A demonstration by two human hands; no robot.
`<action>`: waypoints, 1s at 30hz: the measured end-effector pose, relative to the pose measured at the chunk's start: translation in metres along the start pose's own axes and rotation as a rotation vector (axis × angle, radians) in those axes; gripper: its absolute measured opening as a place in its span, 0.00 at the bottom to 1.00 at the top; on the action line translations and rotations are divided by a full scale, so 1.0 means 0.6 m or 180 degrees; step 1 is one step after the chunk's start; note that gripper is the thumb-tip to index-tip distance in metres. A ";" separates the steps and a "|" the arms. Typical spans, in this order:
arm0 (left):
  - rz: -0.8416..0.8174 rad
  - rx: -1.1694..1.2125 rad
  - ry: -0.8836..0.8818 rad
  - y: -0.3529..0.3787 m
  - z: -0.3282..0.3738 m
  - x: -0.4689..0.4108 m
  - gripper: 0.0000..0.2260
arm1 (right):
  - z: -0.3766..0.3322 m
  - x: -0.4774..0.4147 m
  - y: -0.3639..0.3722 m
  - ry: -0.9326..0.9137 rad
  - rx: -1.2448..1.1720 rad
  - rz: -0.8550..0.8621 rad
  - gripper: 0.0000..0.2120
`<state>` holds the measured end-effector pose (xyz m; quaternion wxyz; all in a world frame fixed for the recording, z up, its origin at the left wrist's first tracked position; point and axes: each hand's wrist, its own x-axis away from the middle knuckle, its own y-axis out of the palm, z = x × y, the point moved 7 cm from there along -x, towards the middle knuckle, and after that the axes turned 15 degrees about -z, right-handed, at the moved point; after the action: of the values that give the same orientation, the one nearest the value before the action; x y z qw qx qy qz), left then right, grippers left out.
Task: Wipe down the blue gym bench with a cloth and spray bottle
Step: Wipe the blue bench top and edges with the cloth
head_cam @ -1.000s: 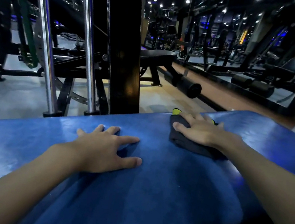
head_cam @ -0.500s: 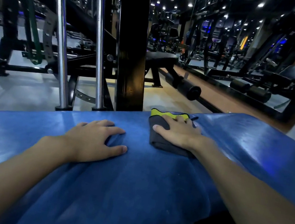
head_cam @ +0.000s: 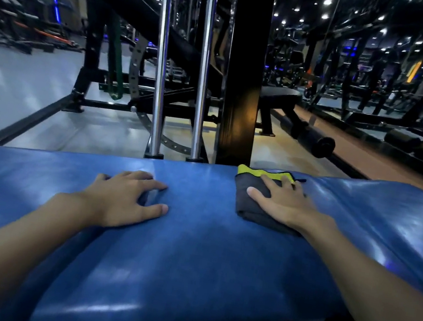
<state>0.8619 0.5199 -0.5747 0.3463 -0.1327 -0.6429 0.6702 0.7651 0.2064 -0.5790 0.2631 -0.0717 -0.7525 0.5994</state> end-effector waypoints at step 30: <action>-0.0249 -0.0278 -0.0264 -0.007 -0.288 0.165 0.29 | -0.414 0.067 0.091 -0.0433 0.0256 -0.0114 0.34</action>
<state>0.8992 0.7156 -0.5683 0.3392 -0.0947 -0.6900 0.6324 0.8392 0.4527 -0.5822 0.2247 -0.0066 -0.7451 0.6279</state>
